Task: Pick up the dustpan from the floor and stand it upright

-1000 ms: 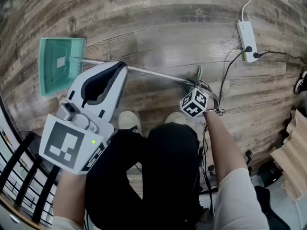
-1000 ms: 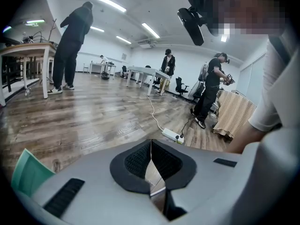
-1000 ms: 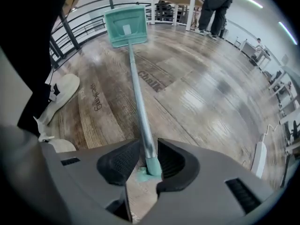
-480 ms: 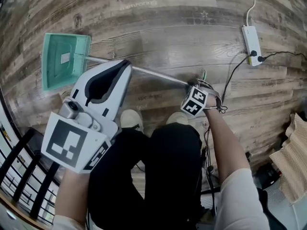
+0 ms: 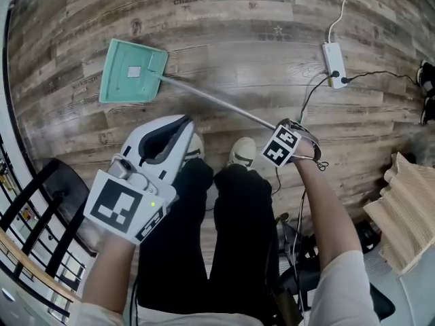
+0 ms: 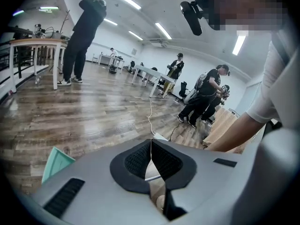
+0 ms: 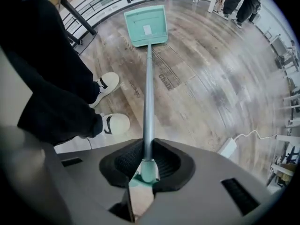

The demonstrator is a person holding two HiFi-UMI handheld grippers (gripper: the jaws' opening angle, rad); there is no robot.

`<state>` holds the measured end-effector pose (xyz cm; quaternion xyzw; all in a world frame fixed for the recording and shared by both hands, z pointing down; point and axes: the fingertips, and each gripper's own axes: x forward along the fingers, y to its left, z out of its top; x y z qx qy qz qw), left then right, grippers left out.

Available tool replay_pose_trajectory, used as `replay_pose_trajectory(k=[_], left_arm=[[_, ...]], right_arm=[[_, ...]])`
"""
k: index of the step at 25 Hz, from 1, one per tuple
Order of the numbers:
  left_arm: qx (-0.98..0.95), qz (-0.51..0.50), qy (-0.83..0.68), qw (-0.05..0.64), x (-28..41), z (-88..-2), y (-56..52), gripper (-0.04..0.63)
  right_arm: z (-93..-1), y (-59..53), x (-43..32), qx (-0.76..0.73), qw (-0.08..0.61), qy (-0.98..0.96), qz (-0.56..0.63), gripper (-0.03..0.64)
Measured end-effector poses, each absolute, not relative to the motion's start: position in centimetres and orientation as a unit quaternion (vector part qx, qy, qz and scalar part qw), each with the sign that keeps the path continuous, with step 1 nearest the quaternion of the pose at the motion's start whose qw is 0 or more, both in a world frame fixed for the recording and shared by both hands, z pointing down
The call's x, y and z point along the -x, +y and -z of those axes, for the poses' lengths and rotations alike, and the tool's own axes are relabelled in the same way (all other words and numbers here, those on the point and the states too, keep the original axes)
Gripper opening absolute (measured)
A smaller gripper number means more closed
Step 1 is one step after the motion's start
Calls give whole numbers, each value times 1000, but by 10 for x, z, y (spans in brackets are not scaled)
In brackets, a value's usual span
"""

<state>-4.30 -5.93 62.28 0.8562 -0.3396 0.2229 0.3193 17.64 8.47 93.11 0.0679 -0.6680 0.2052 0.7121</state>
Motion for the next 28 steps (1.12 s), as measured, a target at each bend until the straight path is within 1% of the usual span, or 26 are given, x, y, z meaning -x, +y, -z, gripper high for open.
replay_pose_trajectory(k=[5, 9, 12, 21, 28], left_arm=[[-846, -222, -349, 336, 64, -561, -44, 26], [-842, -216, -353, 347, 70, -525, -34, 26], [-839, -212, -355, 354, 75, -504, -28, 26], [-834, -209, -358, 364, 85, -468, -8, 26], [-830, -210, -362, 369, 97, -464, 2, 26]], right_arm=[[-854, 88, -196, -55, 765, -612, -194, 86], [-799, 89, -209, -27, 800, -565, -200, 87], [-767, 79, -214, -10, 822, -541, -177, 87], [-709, 46, -222, 21, 867, -493, -65, 87], [-677, 33, -193, 51, 882, -468, -25, 89]])
